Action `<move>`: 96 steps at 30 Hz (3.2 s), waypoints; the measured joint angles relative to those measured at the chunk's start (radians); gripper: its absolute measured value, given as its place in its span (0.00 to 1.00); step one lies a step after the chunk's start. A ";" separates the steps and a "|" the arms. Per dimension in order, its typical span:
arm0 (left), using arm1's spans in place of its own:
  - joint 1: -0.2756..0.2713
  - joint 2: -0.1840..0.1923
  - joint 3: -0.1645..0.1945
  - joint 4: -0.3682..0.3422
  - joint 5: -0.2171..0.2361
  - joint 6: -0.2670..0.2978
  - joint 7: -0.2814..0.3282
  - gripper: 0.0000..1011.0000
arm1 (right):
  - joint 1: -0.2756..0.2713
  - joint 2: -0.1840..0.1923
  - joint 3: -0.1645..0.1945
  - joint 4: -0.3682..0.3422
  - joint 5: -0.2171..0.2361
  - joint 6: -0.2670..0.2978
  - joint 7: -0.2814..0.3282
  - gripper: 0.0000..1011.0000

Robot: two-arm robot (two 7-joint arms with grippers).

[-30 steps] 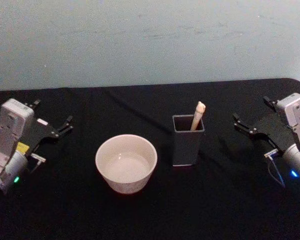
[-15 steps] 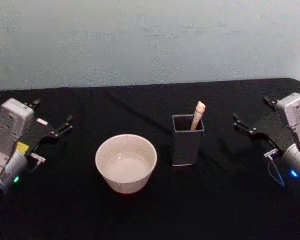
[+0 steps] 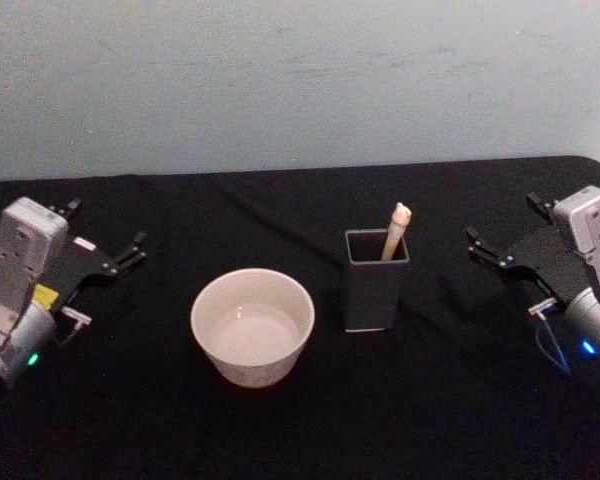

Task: Pick up the stirring spoon with one hand, stir inside the cup, then place it back in its original position.

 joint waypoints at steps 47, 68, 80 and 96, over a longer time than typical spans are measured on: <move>0.000 0.000 0.000 0.000 0.000 0.000 0.000 0.99 | -0.095 -0.012 0.116 -0.206 0.366 0.157 0.334 0.99; 0.000 0.000 0.000 0.000 0.000 0.000 0.000 0.99 | 0.044 -0.154 0.062 -0.058 0.296 0.242 0.338 0.99; 0.000 0.000 0.000 0.000 0.000 0.000 0.000 0.99 | 0.054 -0.170 0.064 -0.041 0.270 0.231 0.342 0.99; 0.000 0.000 0.000 0.000 0.000 0.000 0.000 0.99 | 0.051 -0.166 0.065 -0.046 0.277 0.231 0.342 0.79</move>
